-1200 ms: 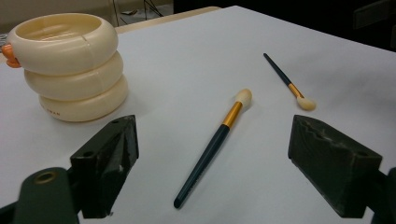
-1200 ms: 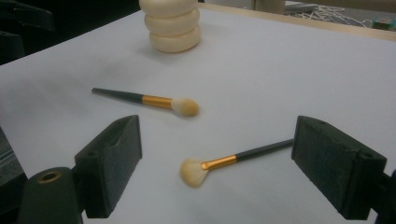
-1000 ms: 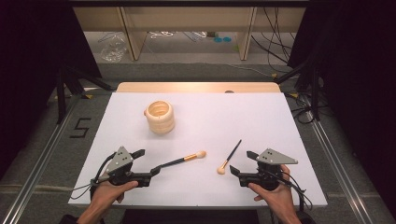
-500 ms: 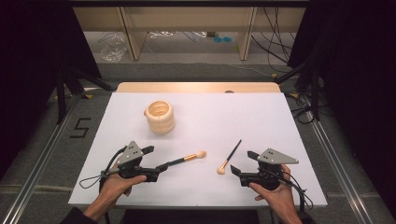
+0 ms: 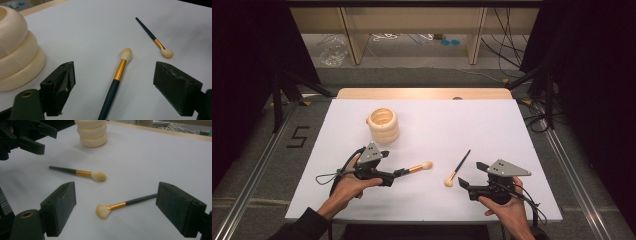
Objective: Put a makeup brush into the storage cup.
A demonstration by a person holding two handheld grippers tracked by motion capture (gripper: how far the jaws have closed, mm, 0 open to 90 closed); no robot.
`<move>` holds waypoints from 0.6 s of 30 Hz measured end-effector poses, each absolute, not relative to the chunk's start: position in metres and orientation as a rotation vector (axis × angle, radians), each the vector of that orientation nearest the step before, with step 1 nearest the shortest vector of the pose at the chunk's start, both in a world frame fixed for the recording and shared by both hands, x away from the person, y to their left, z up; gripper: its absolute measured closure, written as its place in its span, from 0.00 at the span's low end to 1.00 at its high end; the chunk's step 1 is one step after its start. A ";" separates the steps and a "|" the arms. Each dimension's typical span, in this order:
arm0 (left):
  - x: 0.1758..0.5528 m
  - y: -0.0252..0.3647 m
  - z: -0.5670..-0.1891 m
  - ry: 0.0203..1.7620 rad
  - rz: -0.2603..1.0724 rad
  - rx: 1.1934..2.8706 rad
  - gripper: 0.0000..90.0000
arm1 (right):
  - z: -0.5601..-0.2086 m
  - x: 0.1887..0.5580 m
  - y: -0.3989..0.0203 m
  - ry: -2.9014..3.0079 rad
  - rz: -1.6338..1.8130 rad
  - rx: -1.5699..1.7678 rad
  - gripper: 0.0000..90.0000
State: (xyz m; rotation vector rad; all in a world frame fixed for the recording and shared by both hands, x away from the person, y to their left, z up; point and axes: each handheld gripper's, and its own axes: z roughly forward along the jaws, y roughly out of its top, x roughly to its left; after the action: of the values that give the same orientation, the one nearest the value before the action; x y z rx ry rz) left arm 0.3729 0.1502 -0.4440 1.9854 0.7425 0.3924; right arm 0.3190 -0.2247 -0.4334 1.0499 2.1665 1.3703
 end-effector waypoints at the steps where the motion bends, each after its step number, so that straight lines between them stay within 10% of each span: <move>1: 0.377 0.146 -0.446 0.748 0.369 2.007 0.20 | -0.433 0.319 -0.224 2.168 1.370 1.049 0.19; 18: 0.400 0.124 -0.459 0.720 0.287 2.226 0.25 | -0.432 0.318 -0.223 2.171 1.377 1.047 0.19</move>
State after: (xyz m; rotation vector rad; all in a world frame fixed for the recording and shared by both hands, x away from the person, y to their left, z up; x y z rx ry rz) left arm 0.3999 0.1243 -0.4594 2.2262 0.7200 0.2873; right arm 0.3176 -0.2232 -0.4320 1.0472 2.1712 1.3765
